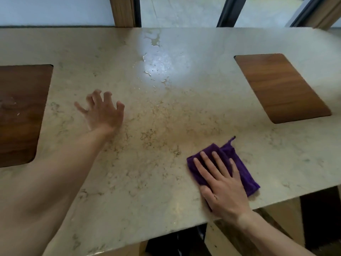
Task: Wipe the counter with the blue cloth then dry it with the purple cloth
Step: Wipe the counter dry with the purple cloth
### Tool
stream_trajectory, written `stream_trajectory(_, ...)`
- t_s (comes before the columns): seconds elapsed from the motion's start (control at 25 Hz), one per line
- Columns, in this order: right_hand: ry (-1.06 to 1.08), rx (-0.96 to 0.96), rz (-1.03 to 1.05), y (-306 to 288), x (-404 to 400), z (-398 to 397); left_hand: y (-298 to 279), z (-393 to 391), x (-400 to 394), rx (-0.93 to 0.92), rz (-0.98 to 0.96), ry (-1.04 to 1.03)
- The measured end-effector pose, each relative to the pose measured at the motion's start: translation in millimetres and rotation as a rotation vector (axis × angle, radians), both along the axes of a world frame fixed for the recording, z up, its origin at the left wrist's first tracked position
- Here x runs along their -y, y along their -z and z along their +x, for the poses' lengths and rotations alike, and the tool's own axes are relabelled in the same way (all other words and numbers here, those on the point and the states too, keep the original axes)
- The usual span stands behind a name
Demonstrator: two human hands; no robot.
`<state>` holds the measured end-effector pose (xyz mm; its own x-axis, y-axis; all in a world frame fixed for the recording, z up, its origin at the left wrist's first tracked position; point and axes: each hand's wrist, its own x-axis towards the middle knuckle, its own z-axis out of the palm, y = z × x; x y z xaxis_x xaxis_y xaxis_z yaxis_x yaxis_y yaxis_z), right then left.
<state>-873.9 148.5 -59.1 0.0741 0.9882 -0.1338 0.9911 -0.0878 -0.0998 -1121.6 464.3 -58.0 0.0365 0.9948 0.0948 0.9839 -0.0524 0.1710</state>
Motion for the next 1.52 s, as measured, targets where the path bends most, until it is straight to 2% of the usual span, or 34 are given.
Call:
stream_trajectory(0.12, 0.239, 0.014, 0.059, 9, 26, -44, -1, -11, 4, -0.015, -0.042, -0.004)
stream_trajectory(0.28, 0.576, 0.016, 0.019, 12, 4, -92, 0, -17, -10, -0.032, -0.065, -0.011)
stream_trajectory(0.52, 0.722, -0.074, -0.032, 14, -92, -107, 8, -15, -75, -0.030, -0.066, 0.080)
stream_trajectory(0.64, 0.685, -0.047, -0.071, 16, -172, -94, 13, -14, -106, -0.017, -0.067, 0.112)
stream_trajectory(0.92, 0.581, -0.045, 0.050, 13, -300, -66, 15, -12, -122, 0.038, -0.080, 0.142)
stream_trajectory(1.04, 0.530, -0.084, -0.029, 7, -396, -41, 15, -12, -123, 0.024, -0.071, 0.138)
stream_trajectory(1.28, 0.463, -0.108, -0.016, 3, -567, 2, 17, -12, -123, -0.019, -0.081, 0.144)
stream_trajectory(1.4, 0.334, -0.158, -0.035, -4, -628, 25, 20, -14, -123, -0.048, -0.063, 0.145)
stream_trajectory(1.52, 0.078, -0.115, -0.048, -4, -647, 40, 20, -13, -125, -0.054, -0.040, 0.157)
